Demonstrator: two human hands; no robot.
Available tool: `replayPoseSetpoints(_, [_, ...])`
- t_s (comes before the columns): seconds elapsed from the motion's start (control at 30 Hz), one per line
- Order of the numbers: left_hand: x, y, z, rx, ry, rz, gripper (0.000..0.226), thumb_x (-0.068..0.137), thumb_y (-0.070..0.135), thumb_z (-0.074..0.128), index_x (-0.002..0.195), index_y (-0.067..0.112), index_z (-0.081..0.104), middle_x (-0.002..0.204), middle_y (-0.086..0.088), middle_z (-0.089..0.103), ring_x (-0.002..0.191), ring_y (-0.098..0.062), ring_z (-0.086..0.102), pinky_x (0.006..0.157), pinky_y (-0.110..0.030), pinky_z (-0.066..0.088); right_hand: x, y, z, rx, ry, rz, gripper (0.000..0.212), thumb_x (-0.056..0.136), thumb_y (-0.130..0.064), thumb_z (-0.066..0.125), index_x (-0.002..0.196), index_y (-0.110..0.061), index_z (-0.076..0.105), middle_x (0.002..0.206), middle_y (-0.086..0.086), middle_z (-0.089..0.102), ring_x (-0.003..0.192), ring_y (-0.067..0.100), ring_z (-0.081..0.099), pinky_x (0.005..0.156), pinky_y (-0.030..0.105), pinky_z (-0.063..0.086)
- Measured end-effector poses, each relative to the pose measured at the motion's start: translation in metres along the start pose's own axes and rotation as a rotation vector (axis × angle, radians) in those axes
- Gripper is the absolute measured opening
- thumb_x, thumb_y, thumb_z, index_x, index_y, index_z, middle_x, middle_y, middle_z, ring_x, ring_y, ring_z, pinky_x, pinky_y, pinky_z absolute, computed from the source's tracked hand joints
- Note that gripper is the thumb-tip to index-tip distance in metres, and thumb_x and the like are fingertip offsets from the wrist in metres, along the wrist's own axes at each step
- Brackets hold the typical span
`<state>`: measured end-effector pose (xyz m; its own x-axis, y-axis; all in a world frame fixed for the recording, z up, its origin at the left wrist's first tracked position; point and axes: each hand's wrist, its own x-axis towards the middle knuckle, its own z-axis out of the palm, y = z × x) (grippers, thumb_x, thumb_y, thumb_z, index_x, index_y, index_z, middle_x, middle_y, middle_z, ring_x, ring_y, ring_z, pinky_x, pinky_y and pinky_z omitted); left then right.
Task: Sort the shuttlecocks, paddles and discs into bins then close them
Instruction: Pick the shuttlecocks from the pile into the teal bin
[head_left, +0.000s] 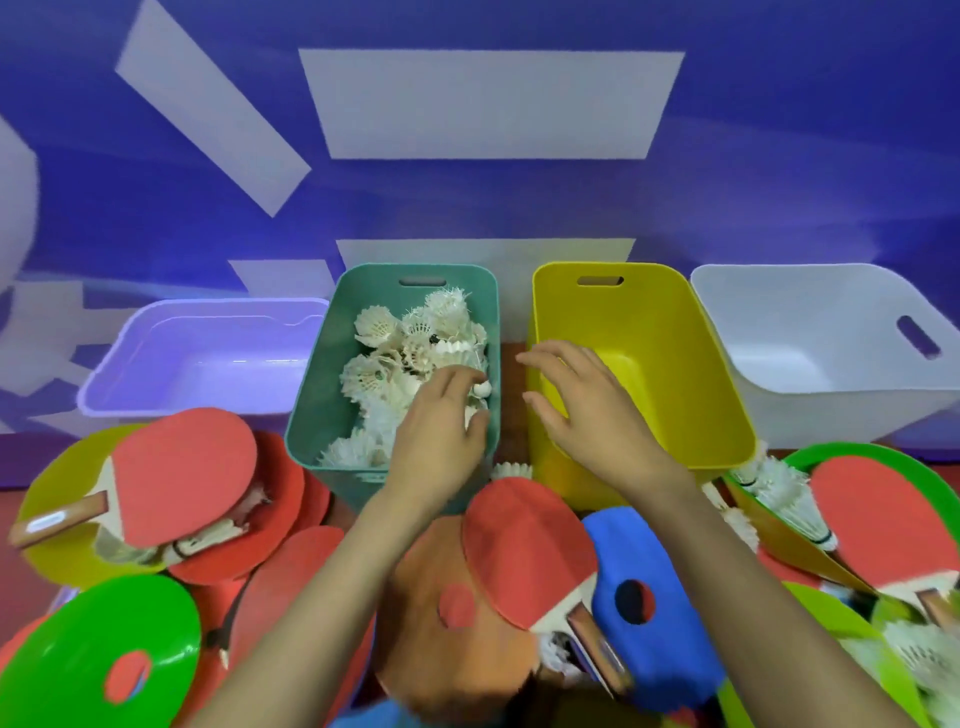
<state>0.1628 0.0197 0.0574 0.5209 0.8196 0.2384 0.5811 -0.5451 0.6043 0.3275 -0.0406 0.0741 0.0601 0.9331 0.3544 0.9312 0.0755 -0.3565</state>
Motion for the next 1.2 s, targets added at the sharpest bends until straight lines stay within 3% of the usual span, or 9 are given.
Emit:
replayPoseSetpoints(0.23, [-0.062, 0.078, 0.085, -0.083, -0.084, 0.058, 0.03, 0.083, 0.01, 0.059, 0.113, 0.015, 0.057, 0.115, -0.001, 0.055, 0.108, -0.021, 0.053, 0.09, -0.033, 0.042, -0.119, 0.064, -0.052, 0.072, 0.032, 0.079, 0.035, 0.09, -0.03, 0.044, 0.115, -0.011, 0.062, 0.113, 0.006, 0.06, 0.107, 0.019, 0.05, 0.092, 0.026, 0.037])
replayPoseSetpoints(0.4, [-0.094, 0.116, 0.149, -0.057, -0.18, 0.049, 0.029, 0.085, 0.011, 0.059, 0.114, 0.013, 0.057, 0.115, -0.006, 0.057, 0.107, -0.026, 0.054, 0.09, -0.036, 0.043, -0.183, 0.109, -0.067, 0.096, -0.022, 0.113, 0.034, 0.089, -0.026, 0.045, 0.11, -0.008, 0.063, 0.107, 0.009, 0.062, 0.101, 0.019, 0.049, 0.087, 0.026, 0.037])
replayPoseSetpoints(0.53, [-0.111, 0.142, 0.186, -0.03, -0.286, 0.01, 0.032, 0.086, 0.015, 0.061, 0.117, 0.015, 0.057, 0.122, -0.002, 0.056, 0.108, -0.025, 0.055, 0.09, -0.033, 0.043, -0.219, 0.142, -0.071, 0.062, -0.159, 0.213, 0.027, 0.087, -0.014, 0.058, 0.113, -0.009, 0.062, 0.113, 0.01, 0.06, 0.105, 0.029, 0.054, 0.088, 0.033, 0.041])
replayPoseSetpoints(0.73, [-0.132, 0.171, 0.223, 0.069, -0.455, 0.051, 0.037, 0.083, 0.024, 0.066, 0.118, 0.017, 0.059, 0.122, -0.003, 0.054, 0.116, -0.024, 0.046, 0.094, -0.036, 0.04, -0.25, 0.167, -0.07, -0.019, -0.507, 0.303, 0.036, 0.091, -0.019, 0.055, 0.126, -0.012, 0.052, 0.141, 0.009, 0.04, 0.128, 0.025, 0.039, 0.098, 0.033, 0.036])
replayPoseSetpoints(0.9, [-0.142, 0.183, 0.241, 0.281, -0.564, 0.246, 0.053, 0.075, 0.034, 0.071, 0.126, 0.029, 0.056, 0.134, -0.001, 0.043, 0.124, -0.025, 0.032, 0.094, -0.034, 0.025, -0.268, 0.18, -0.076, 0.012, -0.559, 0.377, 0.035, 0.089, -0.014, 0.055, 0.125, -0.012, 0.053, 0.133, 0.009, 0.044, 0.125, 0.025, 0.04, 0.097, 0.034, 0.039])
replayPoseSetpoints(1.0, [-0.146, 0.179, 0.25, 0.393, -0.607, 0.296, 0.056, 0.078, 0.028, 0.067, 0.132, 0.029, 0.051, 0.136, -0.003, 0.041, 0.125, -0.029, 0.032, 0.093, -0.037, 0.023, -0.278, 0.188, -0.083, 0.066, -0.615, 0.395, 0.036, 0.089, -0.011, 0.054, 0.125, -0.017, 0.053, 0.128, 0.006, 0.043, 0.126, 0.023, 0.038, 0.098, 0.034, 0.04])
replayPoseSetpoints(1.13, [-0.152, 0.173, 0.264, 0.46, -0.578, 0.385, 0.047, 0.067, 0.015, 0.06, 0.112, 0.028, 0.065, 0.117, -0.002, 0.06, 0.107, -0.03, 0.049, 0.081, -0.039, 0.033, -0.286, 0.193, -0.088, 0.151, -0.693, 0.406, 0.045, 0.088, -0.002, 0.049, 0.128, -0.022, 0.053, 0.134, 0.003, 0.042, 0.122, 0.02, 0.043, 0.084, 0.022, 0.035])
replayPoseSetpoints(1.2, [-0.153, 0.174, 0.268, 0.464, -0.504, 0.404, 0.041, 0.063, 0.018, 0.057, 0.102, 0.026, 0.068, 0.11, 0.001, 0.064, 0.101, -0.027, 0.048, 0.079, -0.038, 0.033, -0.286, 0.194, -0.09, 0.206, -0.687, 0.405, 0.051, 0.084, 0.003, 0.048, 0.128, -0.022, 0.054, 0.136, 0.003, 0.043, 0.123, 0.018, 0.044, 0.091, 0.023, 0.037])
